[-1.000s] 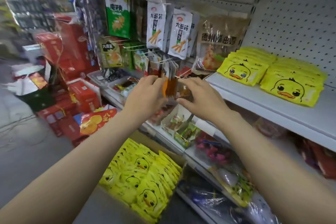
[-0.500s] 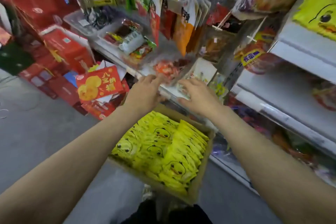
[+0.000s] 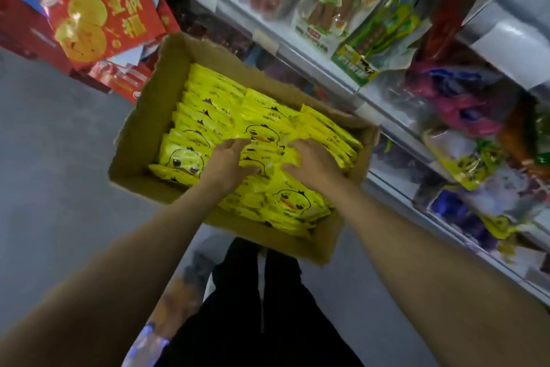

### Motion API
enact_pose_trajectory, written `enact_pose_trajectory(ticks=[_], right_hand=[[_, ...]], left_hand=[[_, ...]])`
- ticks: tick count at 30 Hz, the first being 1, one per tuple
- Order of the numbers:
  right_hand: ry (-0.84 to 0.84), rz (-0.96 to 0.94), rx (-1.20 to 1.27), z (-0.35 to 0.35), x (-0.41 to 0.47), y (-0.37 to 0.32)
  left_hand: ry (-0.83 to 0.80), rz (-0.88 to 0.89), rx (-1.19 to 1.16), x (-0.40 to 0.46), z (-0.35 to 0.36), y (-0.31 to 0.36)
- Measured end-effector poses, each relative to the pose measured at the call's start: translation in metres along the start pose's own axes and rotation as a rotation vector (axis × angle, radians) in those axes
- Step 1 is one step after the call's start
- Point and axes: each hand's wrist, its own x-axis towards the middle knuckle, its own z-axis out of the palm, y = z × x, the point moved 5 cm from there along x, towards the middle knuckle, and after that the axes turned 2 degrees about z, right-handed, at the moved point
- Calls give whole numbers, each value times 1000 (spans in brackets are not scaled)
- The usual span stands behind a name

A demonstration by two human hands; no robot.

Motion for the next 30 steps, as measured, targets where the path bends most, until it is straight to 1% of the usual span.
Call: enact_pose_trajectory(ticks=[3, 5, 6, 9, 12, 15, 18, 20, 23, 25, 27, 30], right_hand=[[154, -56, 80, -15, 26, -16], [200, -75, 96, -22, 44, -24], [196, -72, 94, -23, 52, -26], [152, -51, 85, -18, 70, -25], [178, -35, 60, -18, 77, -23], [207, -15, -52, -21, 82, -23], [217, 12, -180, -21, 91, -27], [226, 22, -257, -19, 100, -31], [209, 27, -364, -14, 111, -40], [205, 33, -369, -14, 112, -44], [235, 8, -273, -19, 106, -50], [285, -152, -37, -39, 85, -64]], left_hand=[[127, 38, 5, 26, -10, -3], [184, 94, 40, 44, -17, 0], [197, 118, 61, 53, -18, 2], [196, 134, 116, 69, -15, 1], [218, 84, 227, 73, -13, -2], [160, 35, 309, 70, -5, -1], [155, 56, 352, 71, -1, -1], [172, 105, 314, 73, -2, -4], [175, 210, 142, 65, -9, -13], [177, 211, 35, 53, -19, -22], [188, 156, -37, 38, -30, -31], [158, 75, -120, 13, -44, -39]])
